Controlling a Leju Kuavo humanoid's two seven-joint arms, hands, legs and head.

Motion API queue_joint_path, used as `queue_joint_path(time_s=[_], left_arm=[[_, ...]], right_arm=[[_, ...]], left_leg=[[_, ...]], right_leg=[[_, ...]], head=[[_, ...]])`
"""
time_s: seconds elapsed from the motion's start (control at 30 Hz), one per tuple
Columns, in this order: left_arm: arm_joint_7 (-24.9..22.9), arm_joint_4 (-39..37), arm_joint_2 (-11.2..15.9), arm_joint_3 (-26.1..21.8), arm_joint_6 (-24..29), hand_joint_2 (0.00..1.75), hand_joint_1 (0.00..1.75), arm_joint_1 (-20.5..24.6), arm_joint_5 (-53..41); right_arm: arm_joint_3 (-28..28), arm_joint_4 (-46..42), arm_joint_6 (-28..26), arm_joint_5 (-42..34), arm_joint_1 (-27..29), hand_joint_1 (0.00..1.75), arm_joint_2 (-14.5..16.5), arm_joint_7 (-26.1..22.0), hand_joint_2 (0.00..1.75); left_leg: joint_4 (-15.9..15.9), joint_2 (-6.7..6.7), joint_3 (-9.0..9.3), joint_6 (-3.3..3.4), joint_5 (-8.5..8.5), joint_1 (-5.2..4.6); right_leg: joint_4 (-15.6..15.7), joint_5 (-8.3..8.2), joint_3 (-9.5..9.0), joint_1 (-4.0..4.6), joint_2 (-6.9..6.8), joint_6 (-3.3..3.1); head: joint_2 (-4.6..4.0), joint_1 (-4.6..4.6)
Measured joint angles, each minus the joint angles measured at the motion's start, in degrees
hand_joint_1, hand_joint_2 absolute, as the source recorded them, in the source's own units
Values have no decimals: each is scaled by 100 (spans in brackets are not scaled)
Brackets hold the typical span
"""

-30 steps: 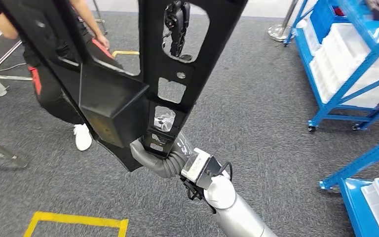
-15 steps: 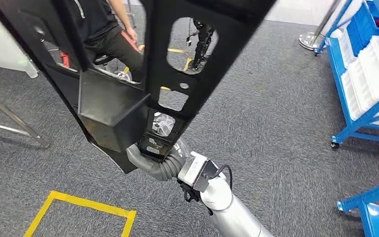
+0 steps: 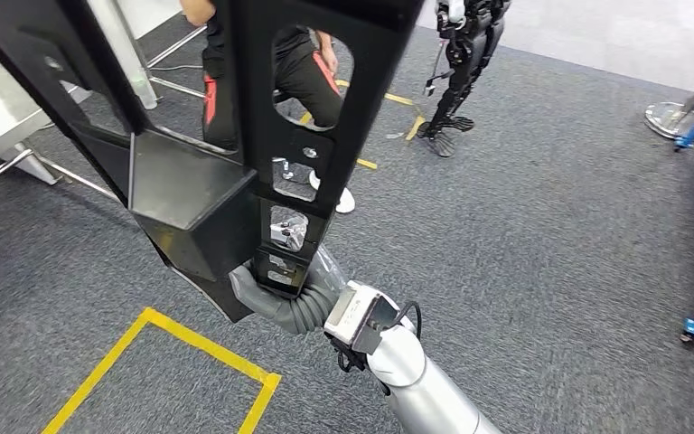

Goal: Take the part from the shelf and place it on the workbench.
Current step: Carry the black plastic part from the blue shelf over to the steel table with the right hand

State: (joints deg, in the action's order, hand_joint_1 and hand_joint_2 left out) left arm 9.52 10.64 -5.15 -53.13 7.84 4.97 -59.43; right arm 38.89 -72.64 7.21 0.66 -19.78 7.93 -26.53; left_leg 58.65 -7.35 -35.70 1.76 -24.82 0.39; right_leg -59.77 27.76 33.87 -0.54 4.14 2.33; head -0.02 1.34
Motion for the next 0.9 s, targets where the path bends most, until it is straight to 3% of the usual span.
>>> queue_joint_path(time_s=[0.03, 0.1, 0.17, 0.23, 0.3, 0.33, 0.37, 0.43, 0.5, 0.53, 0.6, 0.67, 0.73, 0.8, 0.83, 0.87, 0.9], left_arm=[[-10, 0, 1, -2, 0, 175, 0, -5, 0], [-25, -1, 4, -10, 1, 175, 0, -25, 0], [-33, -2, 6, -16, 3, 175, 0, -30, 0], [-34, -2, 10, -16, 7, 175, 0, -16, 0], [-35, -3, 13, -17, 8, 175, 0, -13, 0], [-37, -4, 16, -17, 8, 175, 0, -16, 0], [-38, -4, 21, -19, 9, 175, 0, -18, 0], [-40, -4, 31, -20, 10, 175, 0, -18, 0], [-40, -3, 30, -20, 11, 175, 0, -4, 0], [-39, -3, 26, -20, 14, 175, 0, 2, 0], [-35, -4, 28, -21, 27, 175, 0, 3, 0], [-36, -4, 21, -22, 44, 175, 0, 3, 0], [-41, -4, 16, -22, 62, 175, 0, 13, 0], [-48, -4, 14, -23, 75, 175, 0, 18, 1], [-50, -4, 9, -24, 79, 175, 0, 16, 4], [-51, -4, 3, -25, 81, 175, 0, 14, 8], [-50, -4, -3, -26, 83, 175, 0, 13, 13]], right_arm=[[1, -1, 1, -2, 0, 175, -2, 1, 175], [2, -2, 5, -7, -4, 175, 16, 2, 175], [2, -4, 11, -11, -18, 175, 54, 0, 175], [-1, -5, 16, -15, -19, 175, 69, -1, 175], [-3, -4, 17, -15, -11, 175, 65, -1, 175], [-2, -4, 18, -15, -9, 175, 64, -1, 175], [-2, -4, 19, -15, -9, 175, 65, -1, 175], [-1, -4, 20, -15, -11, 175, 67, -1, 175], [-1, -4, 20, -19, -22, 175, 65, 1, 175], [-1, -4, 20, -22, -29, 175, 63, 2, 175], [2, -4, 21, -30, -41, 175, 72, 4, 175], [7, -4, 22, -50, -50, 175, 85, 1, 175], [9, 2, 22, -72, -48, 175, 63, -5, 175], [9, 19, 22, -78, -37, 175, 25, -6, 175], [9, 28, 22, -79, -34, 175, 12, -5, 175], [10, 37, 23, -80, -34, 175, 5, -4, 175], [11, 42, 24, -81, -36, 175, 4, -4, 175]], left_leg=[[-1, -62, -12, -34, 5, 1], [-8, -127, -31, -100, 9, 19], [184, 169, -127, -162, -122, 10], [809, 566, -436, -219, -448, 10], [1479, 680, -799, -279, -685, 55], [1570, 705, -865, -312, -657, 85], [1427, 743, -806, -343, -525, 116], [672, 956, -412, -402, -157, 160], [122, 1125, -105, -373, 13, 149], [43, 1136, -64, -327, 8, 128], [38, 983, -71, -204, 2, 100], [17, 851, -62, -106, 18, 104], [7, 718, -57, -31, 27, 112], [8, 564, -62, 3, 25, 95], [9, 476, -61, 8, 23, 82], [11, 385, -58, 9, 23, 70], [12, 294, -52, 8, 23, 63]], right_leg=[[92, -33, -51, 9, 34, -30], [120, -55, -97, -14, -88, -92], [174, -71, -147, -64, -230, -182], [200, -57, -184, -72, -395, -253], [199, -37, -196, -66, -564, -278], [197, -25, -200, -72, -643, -275], [196, -10, -211, -83, -716, -260], [185, 38, -251, -92, -847, -191], [175, 96, -294, -52, -950, -103], [181, 115, -316, -26, -997, -66], [211, 139, -366, -19, -1084, 1], [69, 250, -321, -34, -913, 34], [-565, 542, -16, -41, -587, -20], [-1342, 796, 404, -27, -455, -65], [-1500, 803, 520, -20, -438, -55], [-1430, 716, 529, -17, -424, -31], [-1144, 552, 434, -15, -392, -5]], head=[[0, -2], [0, -3], [0, -14], [0, -23], [0, -22], [0, -23], [0, -24], [0, -26], [0, -19], [0, -10], [0, 11], [0, 14], [0, 17], [0, 19], [0, 20], [0, 19], [0, 19]])
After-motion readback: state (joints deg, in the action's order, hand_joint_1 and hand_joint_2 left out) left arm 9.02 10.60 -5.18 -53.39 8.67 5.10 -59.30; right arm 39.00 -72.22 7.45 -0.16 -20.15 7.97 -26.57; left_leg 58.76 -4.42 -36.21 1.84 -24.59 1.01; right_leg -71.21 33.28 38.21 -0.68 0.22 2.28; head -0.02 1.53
